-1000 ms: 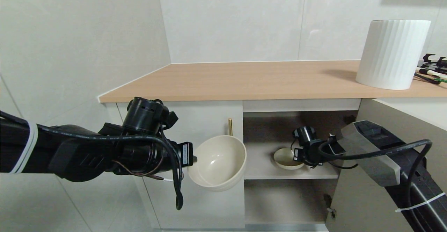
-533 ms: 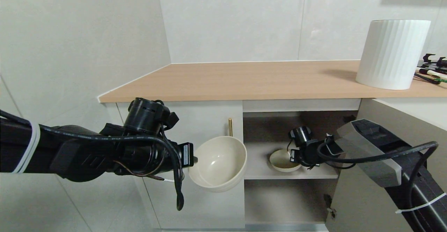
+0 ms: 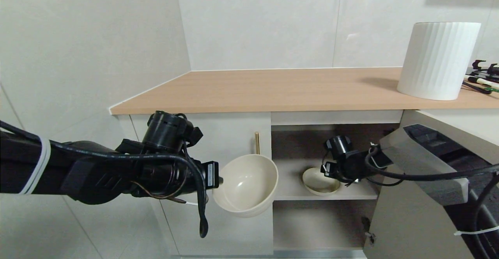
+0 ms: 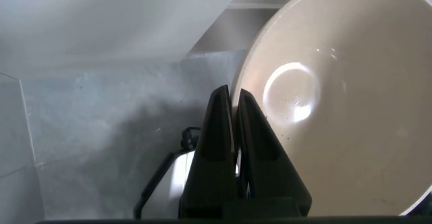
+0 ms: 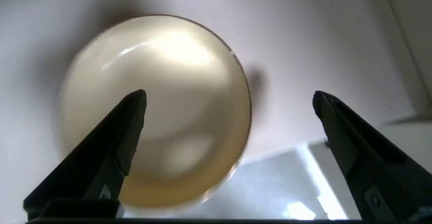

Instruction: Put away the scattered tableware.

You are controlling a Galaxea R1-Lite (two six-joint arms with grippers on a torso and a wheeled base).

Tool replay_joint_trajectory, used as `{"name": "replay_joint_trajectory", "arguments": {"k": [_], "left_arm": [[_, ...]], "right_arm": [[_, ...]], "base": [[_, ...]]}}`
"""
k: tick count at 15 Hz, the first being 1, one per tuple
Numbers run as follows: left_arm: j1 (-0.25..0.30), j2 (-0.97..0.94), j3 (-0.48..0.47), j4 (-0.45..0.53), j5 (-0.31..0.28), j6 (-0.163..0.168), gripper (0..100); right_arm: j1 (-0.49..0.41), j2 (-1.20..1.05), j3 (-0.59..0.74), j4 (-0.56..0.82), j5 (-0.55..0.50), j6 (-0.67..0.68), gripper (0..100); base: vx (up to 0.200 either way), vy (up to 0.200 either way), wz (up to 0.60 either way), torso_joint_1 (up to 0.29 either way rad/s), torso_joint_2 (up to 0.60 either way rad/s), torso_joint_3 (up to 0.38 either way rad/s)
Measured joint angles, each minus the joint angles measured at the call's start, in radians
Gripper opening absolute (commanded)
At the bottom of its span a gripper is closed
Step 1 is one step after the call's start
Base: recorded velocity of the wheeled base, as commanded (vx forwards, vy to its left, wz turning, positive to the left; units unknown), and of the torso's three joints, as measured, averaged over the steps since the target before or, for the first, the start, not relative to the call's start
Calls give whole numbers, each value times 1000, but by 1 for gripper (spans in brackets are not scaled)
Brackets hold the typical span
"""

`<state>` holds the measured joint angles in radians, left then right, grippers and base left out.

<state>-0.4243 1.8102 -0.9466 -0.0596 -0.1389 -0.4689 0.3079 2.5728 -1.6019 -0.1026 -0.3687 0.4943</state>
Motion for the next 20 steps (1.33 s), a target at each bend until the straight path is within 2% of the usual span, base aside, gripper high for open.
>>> {"name": "replay_joint_trajectory", "arguments": {"k": [4, 6, 9, 12, 17, 20], "left_arm": [[-35, 54, -18, 1, 27, 0, 0], [-70, 93, -24, 4, 83, 0, 0], [-126, 150, -28, 3, 152, 0, 0], [-165, 191, -29, 1, 177, 0, 0], [-194, 202, -29, 0, 222, 0, 0], [-210, 189, -28, 0, 241, -2, 0]], "right_arm": [[30, -227, 217, 1, 181, 7, 100], [66, -360, 311, 10, 237, -7, 100], [154, -557, 398, 136, 295, -40, 100], [269, -705, 421, 295, 390, -47, 100], [383, -724, 443, 324, 388, -48, 100], [404, -639, 434, 319, 376, -43, 100]], "base": [[0, 0, 0, 0, 0, 0], [0, 0, 0, 0, 0, 0], [0, 0, 0, 0, 0, 0], [0, 0, 0, 0, 0, 0], [0, 0, 0, 0, 0, 0], [0, 0, 0, 0, 0, 0]]}}
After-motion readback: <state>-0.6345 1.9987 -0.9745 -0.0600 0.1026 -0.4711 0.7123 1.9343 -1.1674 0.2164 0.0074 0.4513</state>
